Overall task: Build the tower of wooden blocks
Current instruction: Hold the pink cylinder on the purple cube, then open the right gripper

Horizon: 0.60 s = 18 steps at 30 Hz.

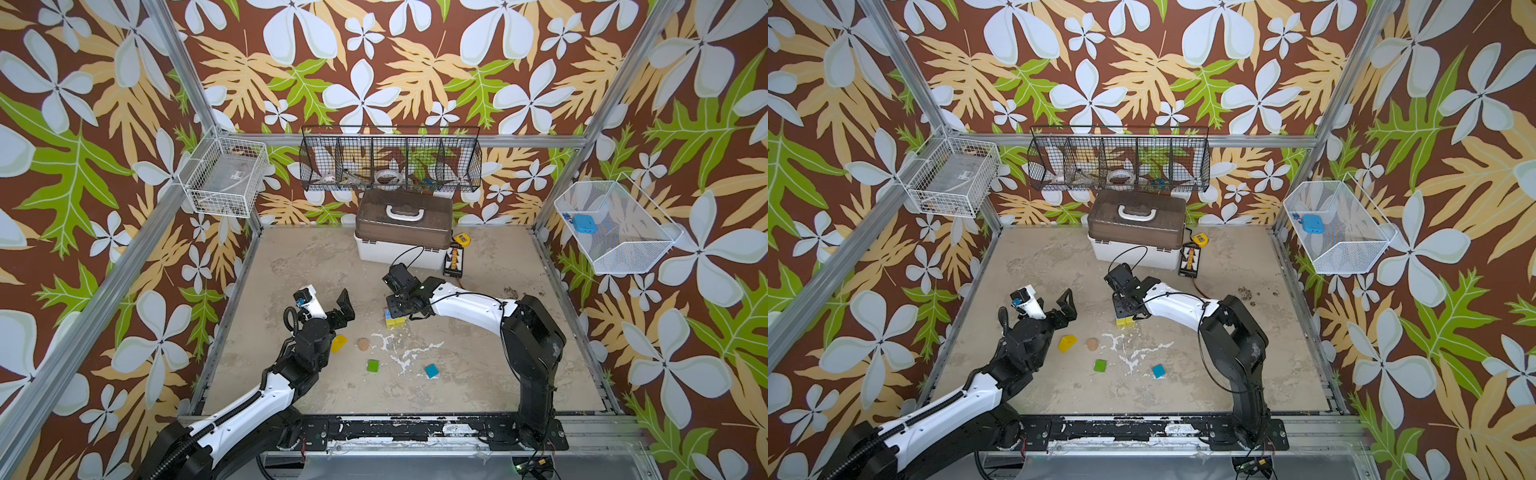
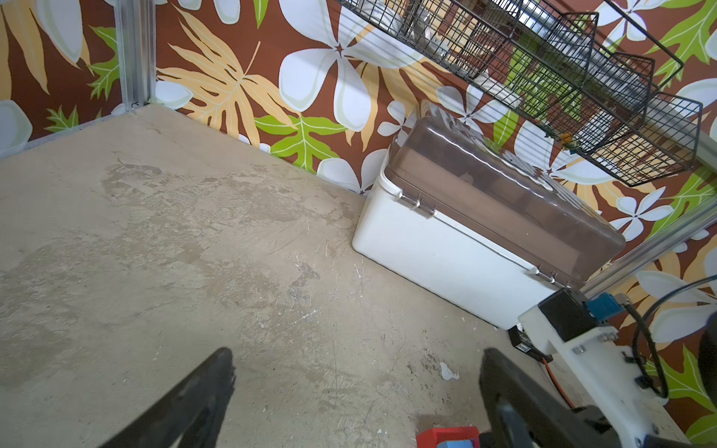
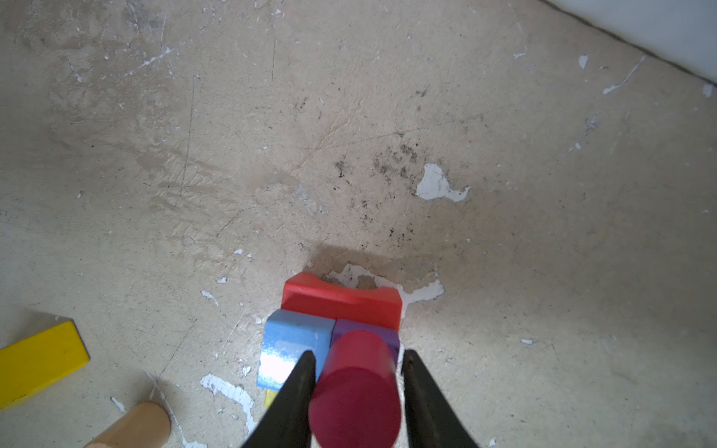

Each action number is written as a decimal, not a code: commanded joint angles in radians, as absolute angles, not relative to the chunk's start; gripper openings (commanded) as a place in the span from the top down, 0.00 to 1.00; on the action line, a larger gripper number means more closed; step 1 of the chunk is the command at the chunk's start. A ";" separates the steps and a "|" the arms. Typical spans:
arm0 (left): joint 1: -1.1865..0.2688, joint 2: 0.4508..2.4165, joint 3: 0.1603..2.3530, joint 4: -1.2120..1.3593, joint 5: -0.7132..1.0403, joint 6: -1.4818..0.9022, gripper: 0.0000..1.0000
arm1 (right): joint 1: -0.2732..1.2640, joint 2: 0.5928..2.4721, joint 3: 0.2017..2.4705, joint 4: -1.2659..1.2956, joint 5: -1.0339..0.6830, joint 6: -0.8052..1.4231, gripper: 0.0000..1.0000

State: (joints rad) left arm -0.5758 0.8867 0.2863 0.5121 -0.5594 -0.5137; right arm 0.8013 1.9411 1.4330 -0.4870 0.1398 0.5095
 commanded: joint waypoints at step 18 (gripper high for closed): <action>-0.574 0.884 0.291 0.523 -0.560 -0.509 0.00 | 0.802 1.936 1.433 -0.489 0.152 0.511 0.61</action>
State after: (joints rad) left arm -0.5758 0.8841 0.2863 0.5117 -0.5594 -0.5140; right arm 0.8013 1.9411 1.4330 -0.4870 0.1562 0.5117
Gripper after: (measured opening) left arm 0.998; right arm 0.385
